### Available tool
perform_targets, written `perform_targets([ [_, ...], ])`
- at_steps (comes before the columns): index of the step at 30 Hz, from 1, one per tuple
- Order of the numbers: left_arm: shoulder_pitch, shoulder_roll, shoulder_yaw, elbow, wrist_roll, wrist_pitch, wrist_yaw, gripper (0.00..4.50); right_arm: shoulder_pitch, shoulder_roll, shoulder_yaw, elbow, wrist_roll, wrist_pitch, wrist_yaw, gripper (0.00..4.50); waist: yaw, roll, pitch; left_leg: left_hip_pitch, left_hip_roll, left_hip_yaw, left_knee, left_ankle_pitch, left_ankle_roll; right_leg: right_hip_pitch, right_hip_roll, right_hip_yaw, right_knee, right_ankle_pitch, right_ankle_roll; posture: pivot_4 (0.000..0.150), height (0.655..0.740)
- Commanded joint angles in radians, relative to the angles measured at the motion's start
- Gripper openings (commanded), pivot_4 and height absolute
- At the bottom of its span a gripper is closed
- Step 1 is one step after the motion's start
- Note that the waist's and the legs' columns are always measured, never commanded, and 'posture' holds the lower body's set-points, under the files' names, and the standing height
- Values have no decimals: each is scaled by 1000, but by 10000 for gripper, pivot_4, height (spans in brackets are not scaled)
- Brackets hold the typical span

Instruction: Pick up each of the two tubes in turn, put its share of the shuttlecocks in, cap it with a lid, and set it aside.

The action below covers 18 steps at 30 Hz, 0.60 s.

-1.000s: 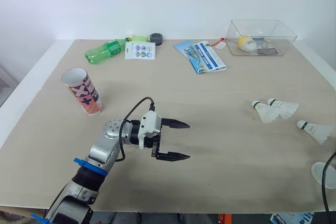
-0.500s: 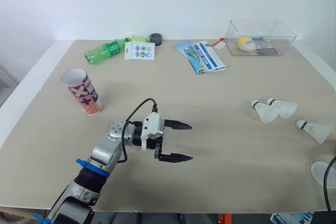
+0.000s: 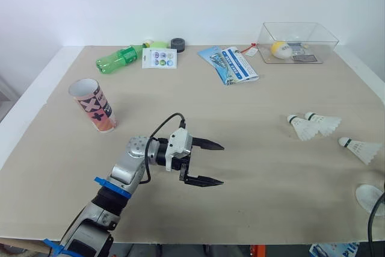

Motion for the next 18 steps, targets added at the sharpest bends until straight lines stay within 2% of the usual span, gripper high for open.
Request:
perform_targets([
  [1,-21,-5,9,14,5,-30,-4,45000,63,-56,-20,-138,29,27,78,44392,0,0,0,0,0,0,0,0,0,0,0,0,0,0,0,1500,7400],
  [5,-23,-4,23,33,8,-36,16,45000,137,-155,-49,-229,127,97,239,44392,-1,-2,1,0,0,1,0,0,0,0,0,0,0,0,0,1500,7400],
  [9,-14,4,58,34,32,-37,97,45000,166,-280,26,-361,255,146,492,44392,-1,-4,2,0,0,0,0,0,0,0,0,-1,0,0,0,1500,7400],
  [14,10,9,118,13,87,-10,284,45000,-63,-418,288,-307,261,134,716,44392,-5,-10,6,1,1,0,1,0,0,0,1,-1,0,1,-1,1500,7400],
  [18,58,18,175,-44,130,53,464,45000,-352,-382,585,-185,161,16,909,44392,0,-16,9,-1,1,-1,1,0,0,0,1,-2,0,2,0,1500,7400],
])
